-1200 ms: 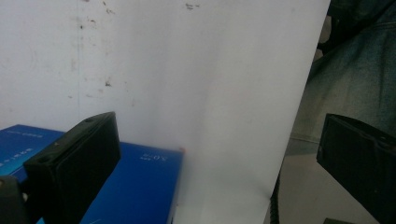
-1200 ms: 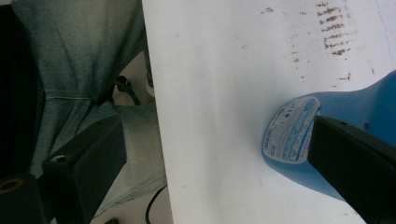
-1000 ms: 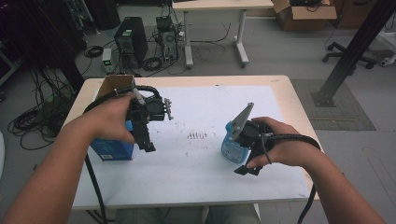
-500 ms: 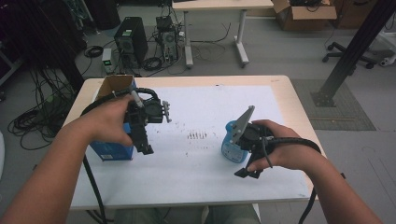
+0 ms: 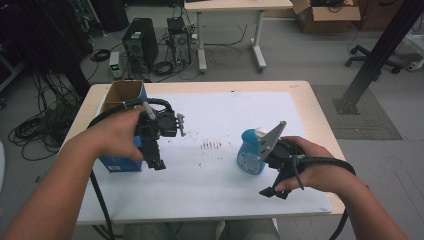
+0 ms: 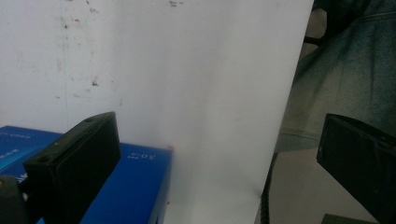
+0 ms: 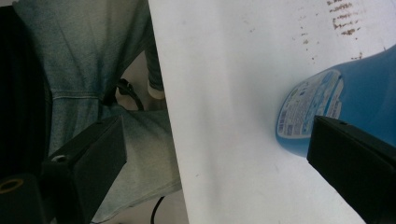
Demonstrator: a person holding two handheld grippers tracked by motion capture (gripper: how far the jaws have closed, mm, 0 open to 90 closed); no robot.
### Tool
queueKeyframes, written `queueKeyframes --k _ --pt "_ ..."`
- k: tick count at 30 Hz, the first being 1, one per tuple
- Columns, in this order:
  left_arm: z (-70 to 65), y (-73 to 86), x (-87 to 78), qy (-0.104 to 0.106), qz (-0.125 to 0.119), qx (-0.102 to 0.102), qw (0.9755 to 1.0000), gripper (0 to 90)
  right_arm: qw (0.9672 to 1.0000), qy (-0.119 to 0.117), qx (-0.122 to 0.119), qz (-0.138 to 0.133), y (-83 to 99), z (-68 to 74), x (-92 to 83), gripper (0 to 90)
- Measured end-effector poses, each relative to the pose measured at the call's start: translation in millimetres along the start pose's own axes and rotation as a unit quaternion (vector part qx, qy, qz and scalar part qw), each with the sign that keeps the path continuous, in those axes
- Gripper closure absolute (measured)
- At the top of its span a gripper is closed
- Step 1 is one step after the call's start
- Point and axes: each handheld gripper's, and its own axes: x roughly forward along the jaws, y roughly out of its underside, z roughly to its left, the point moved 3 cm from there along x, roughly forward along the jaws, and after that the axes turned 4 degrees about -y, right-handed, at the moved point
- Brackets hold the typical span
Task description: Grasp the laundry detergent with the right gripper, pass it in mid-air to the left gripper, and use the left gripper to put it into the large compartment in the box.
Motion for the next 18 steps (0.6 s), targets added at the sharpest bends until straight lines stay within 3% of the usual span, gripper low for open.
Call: queueKeyframes --k 18 --pt "-11.6 -1.2 3.8 0.006 0.001 0.013 0.9999 0.2 0.9990 0.014 0.039 -0.015 32.6 -4.9 3.6 5.3"
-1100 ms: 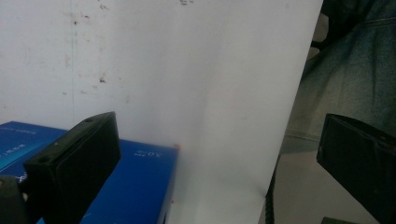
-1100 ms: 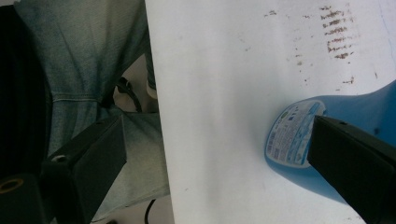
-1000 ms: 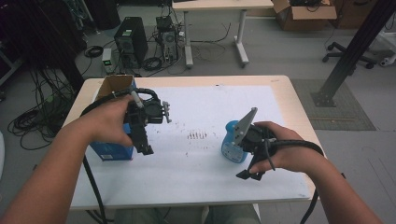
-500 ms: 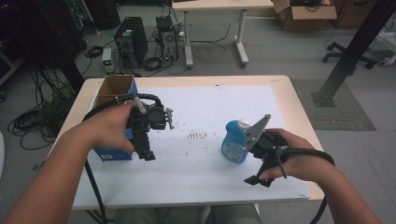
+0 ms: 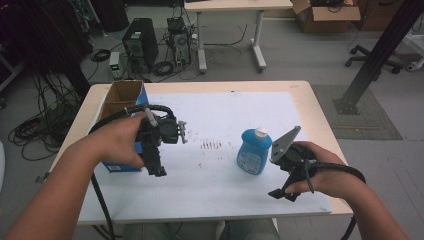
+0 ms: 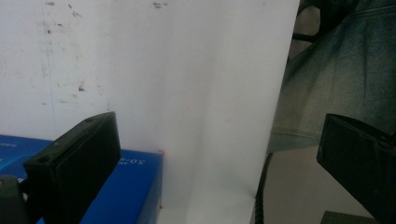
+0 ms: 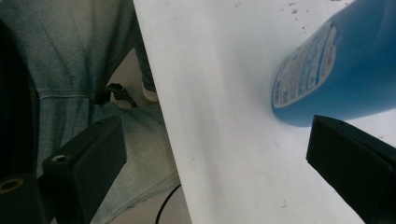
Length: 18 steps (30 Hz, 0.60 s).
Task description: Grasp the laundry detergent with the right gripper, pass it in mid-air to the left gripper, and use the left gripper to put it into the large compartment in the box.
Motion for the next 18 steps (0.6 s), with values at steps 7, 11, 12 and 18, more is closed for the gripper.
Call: queueKeyframes --k 7,11,12,18 --pt "-2.4 -1.5 -2.8 -0.002 -0.001 0.003 1.0000 0.2 0.9995 0.009 0.023 -0.016 14.8 -6.7 1.9 5.4" --pt "-3.2 -2.1 -3.4 -0.002 0.000 0.003 1.0000 0.2 0.9991 0.012 0.033 -0.023 21.2 -11.0 3.2 5.4" --pt "-3.4 -2.3 -3.8 -0.002 0.002 0.004 1.0000 0.2 0.9990 0.012 0.035 -0.024 22.8 -12.1 3.6 5.4" --pt "-4.7 -3.4 -4.5 -0.003 0.002 0.005 1.0000 0.2 0.9983 0.013 0.047 -0.032 30.3 -18.5 6.7 5.3"
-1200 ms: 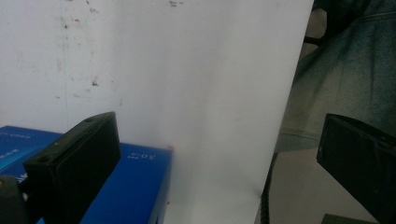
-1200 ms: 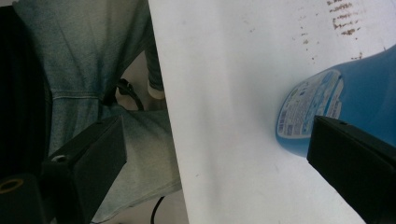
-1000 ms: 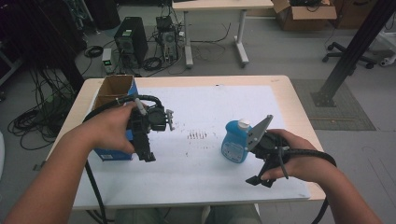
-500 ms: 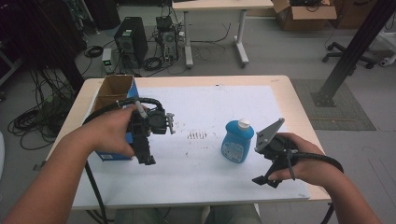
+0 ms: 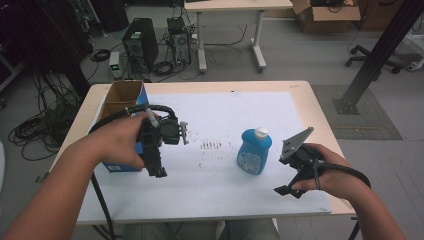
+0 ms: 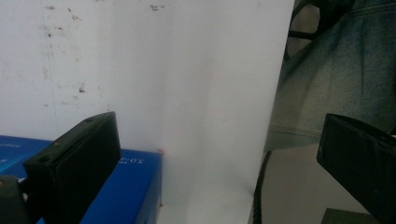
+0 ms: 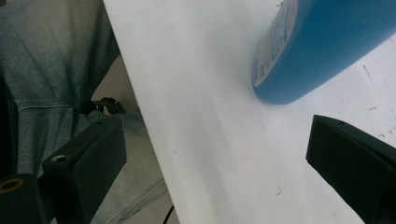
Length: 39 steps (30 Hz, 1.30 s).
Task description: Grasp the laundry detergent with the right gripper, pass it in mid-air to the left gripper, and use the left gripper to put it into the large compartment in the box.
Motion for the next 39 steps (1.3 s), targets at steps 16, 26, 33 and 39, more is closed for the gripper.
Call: queueKeyframes --k 16,26,33,39 --pt "-5.1 -0.3 -2.7 -0.002 0.005 0.004 1.0000 0.2 0.9992 0.008 0.026 -0.030 8.2 -27.0 16.6 5.4" --pt "-14.3 3.1 -6.5 -0.004 0.006 0.008 0.9999 0.2 0.9979 0.015 0.036 -0.052 7.5 -39.7 29.5 5.4" --pt "-12.2 7.4 -7.4 -0.006 0.001 -0.001 1.0000 0.2 0.9968 0.021 0.044 -0.063 6.9 -45.2 36.3 5.3" --pt "-13.2 5.4 -6.1 -0.004 -0.001 -0.001 1.0000 0.2 0.9963 0.025 0.046 -0.068 5.6 -49.2 42.1 5.2"
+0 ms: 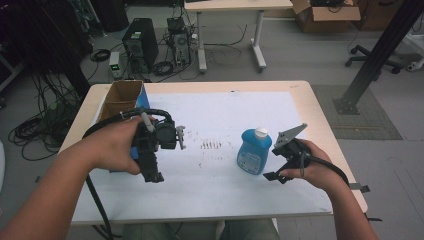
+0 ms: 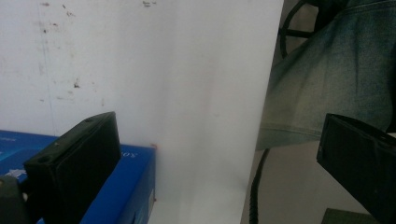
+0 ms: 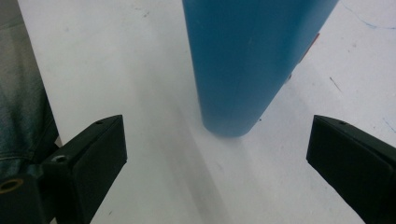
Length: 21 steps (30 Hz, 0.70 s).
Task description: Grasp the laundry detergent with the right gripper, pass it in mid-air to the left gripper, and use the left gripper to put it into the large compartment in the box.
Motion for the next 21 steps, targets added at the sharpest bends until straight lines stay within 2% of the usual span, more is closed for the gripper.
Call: queueKeyframes --k 14,21 --pt "-2.4 -12.1 3.4 0.002 -0.005 0.013 0.9999 0.2 0.9989 -0.002 0.008 -0.047 -2.0 -4.0 12.5 5.0" --pt "-2.8 -13.8 4.7 0.002 -0.005 0.015 0.9999 0.2 0.9982 -0.001 0.011 -0.060 -1.4 -5.8 14.4 4.9"
